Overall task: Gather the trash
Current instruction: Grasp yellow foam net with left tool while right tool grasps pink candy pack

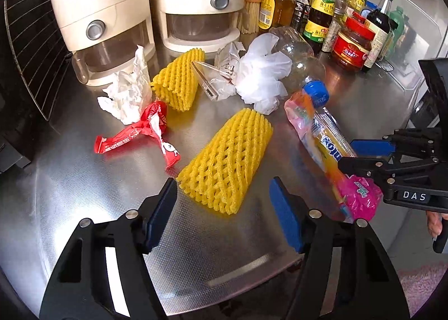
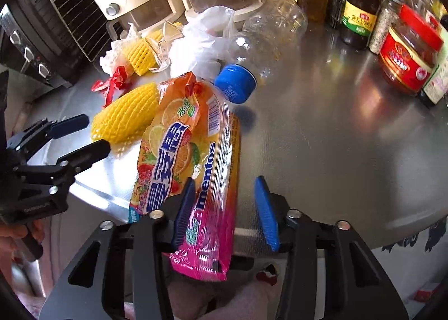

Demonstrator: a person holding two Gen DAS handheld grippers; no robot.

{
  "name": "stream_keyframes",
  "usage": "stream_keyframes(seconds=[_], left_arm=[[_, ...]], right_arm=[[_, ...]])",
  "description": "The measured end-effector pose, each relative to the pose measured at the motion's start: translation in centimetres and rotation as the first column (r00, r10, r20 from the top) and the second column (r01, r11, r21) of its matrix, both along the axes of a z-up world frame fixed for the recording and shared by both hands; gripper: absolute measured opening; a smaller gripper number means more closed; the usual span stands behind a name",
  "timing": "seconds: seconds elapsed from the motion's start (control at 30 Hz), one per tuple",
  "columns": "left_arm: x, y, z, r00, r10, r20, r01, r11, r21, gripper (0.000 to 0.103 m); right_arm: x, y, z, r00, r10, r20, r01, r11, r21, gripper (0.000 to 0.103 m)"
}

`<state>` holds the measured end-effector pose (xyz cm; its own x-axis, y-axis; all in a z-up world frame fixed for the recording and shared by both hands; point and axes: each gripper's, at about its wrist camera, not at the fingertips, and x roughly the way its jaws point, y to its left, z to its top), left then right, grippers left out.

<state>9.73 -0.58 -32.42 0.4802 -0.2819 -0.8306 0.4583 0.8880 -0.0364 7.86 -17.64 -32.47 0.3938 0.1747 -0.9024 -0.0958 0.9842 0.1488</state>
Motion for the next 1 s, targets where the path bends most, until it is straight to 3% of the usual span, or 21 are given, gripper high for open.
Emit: stream_keyframes(seconds=[0.07, 0.1, 0.23, 0.3, 0.4, 0.7, 1.0], left_arm=[[0.3, -0.3, -0.5, 1.000, -0.010, -0.011, 0.010, 1.000, 0.006, 0.051], [0.5, -0.3, -0.8, 1.000, -0.013, -0.019, 0.013, 1.000, 0.008, 0.042], [0.9, -0.2, -0.9, 1.000, -0.003, -0.016, 0.003, 1.000, -0.001, 0.026], [1.0, 0.0, -0.7, 1.000, 0.003, -0.014, -0.003, 1.000, -0.015, 0.021], [0.7, 0.4, 0.0, 1.000, 0.020, 0.007, -0.019, 0.999, -0.028, 0.005], [-2.4, 1.3, 1.5, 0.998, 0.067, 0.002, -0.066, 0.995, -0.071, 0.003], [-9.0, 1.7, 2.2, 0.990, 0.126, -0.056, -0.133, 0.983, -0.128, 0.003]], right_arm=[[0.1, 0.3, 0.0, 1.000, 0.011, 0.002, -0.011, 1.000, -0.020, 0.023], [0.1, 0.3, 0.0, 1.000, 0.013, -0.001, -0.013, 1.000, -0.021, 0.021], [0.4, 0.0, -0.1, 1.000, 0.008, -0.023, -0.008, 1.000, 0.011, 0.007], [0.4, -0.4, -0.2, 1.000, 0.001, -0.031, 0.000, 0.999, 0.032, 0.006], [0.1, -0.6, 0.1, 1.000, -0.005, -0.025, 0.006, 0.998, 0.055, 0.005], [-2.1, -0.9, 0.7, 1.000, 0.008, 0.001, -0.008, 0.996, 0.092, 0.004], [-7.3, -0.8, 1.2, 0.999, 0.049, 0.015, -0.050, 0.992, 0.114, 0.004]])
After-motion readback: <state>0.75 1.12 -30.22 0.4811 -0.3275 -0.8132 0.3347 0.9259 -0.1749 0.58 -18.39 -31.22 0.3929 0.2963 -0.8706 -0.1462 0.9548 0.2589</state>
